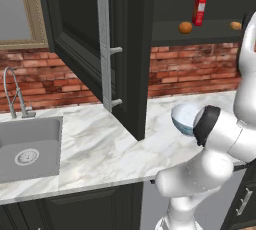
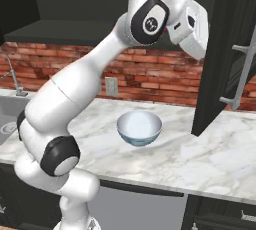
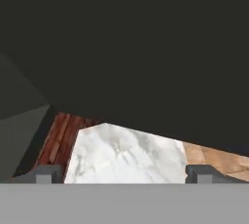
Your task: Open the cabinet. Pick the tangerine and tangerine from the cabinet and place them into the bowl. Then close the cabinet.
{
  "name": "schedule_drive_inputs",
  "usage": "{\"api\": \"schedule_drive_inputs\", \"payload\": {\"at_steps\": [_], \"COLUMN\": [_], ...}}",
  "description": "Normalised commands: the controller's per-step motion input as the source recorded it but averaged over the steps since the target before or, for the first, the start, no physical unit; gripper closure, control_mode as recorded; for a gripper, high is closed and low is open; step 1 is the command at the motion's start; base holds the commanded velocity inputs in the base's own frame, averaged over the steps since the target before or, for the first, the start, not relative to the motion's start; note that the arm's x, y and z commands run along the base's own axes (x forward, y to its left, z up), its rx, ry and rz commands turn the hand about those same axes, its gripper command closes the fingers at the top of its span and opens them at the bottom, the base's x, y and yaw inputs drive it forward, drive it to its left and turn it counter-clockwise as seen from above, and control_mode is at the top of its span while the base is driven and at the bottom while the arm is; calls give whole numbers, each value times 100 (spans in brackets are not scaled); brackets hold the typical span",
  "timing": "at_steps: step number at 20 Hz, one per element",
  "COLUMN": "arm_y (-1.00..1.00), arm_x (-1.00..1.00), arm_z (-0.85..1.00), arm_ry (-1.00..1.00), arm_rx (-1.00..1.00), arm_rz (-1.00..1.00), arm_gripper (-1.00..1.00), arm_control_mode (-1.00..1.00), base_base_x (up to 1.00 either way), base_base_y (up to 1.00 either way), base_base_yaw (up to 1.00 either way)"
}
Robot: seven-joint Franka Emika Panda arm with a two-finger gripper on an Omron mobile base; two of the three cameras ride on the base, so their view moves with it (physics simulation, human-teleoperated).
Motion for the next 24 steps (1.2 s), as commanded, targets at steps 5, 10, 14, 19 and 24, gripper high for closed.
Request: {"api": "schedule_drive_inputs", "payload": {"at_steps": [5, 10, 14, 19, 24], "arm_y": [76, 37, 10, 8, 10], "arm_x": [-20, 6, 15, 0, 0], "arm_z": [-19, -52, -22, 26, 41], "arm_ry": [-9, 0, 0, 0, -7], "arm_rx": [-25, -11, -7, -1, -5], "arm_rz": [36, 44, 16, 0, 13], "arm_gripper": [-100, -100, -100, -100, -100], "arm_control_mode": [-100, -100, -100, -100, -100], "base_base_x": [0, 0, 0, 0, 0], "base_base_y": [0, 0, 0, 0, 0], "base_base_yaw": [0, 0, 0, 0, 0]}}
